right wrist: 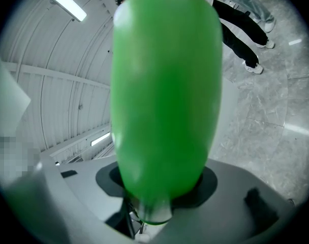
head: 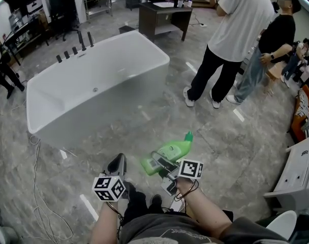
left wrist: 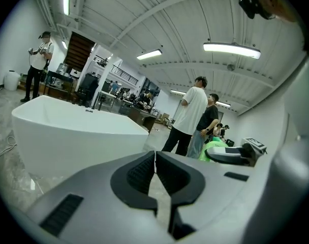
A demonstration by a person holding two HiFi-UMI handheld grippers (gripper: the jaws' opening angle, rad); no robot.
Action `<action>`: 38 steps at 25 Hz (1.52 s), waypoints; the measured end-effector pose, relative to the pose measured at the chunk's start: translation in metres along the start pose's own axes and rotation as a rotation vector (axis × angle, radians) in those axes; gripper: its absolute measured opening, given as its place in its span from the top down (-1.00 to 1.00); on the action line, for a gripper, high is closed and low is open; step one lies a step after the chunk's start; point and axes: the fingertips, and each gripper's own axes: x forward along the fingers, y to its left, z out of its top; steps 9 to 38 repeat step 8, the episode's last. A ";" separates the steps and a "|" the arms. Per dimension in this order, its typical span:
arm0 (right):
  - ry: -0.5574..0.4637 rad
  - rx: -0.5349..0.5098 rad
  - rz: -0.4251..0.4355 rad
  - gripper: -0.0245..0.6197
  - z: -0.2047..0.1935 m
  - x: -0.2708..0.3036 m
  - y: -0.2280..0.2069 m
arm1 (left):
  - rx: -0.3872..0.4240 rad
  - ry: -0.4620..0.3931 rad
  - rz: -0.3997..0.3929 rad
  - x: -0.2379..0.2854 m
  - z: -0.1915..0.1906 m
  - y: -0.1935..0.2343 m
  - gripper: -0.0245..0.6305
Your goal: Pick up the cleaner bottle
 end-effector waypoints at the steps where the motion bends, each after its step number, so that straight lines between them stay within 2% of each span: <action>1: 0.006 -0.004 -0.002 0.31 -0.002 -0.003 -0.001 | -0.003 -0.003 0.003 -0.002 -0.003 -0.002 0.86; 4: 0.023 0.004 -0.028 0.31 -0.007 -0.012 -0.008 | -0.007 -0.006 0.011 -0.006 -0.009 -0.009 0.86; 8: 0.026 0.011 0.082 0.31 -0.004 -0.012 0.006 | 0.000 -0.004 0.015 -0.003 -0.012 -0.020 0.86; 38: 0.026 0.011 0.082 0.31 -0.004 -0.012 0.006 | 0.000 -0.004 0.015 -0.003 -0.012 -0.020 0.86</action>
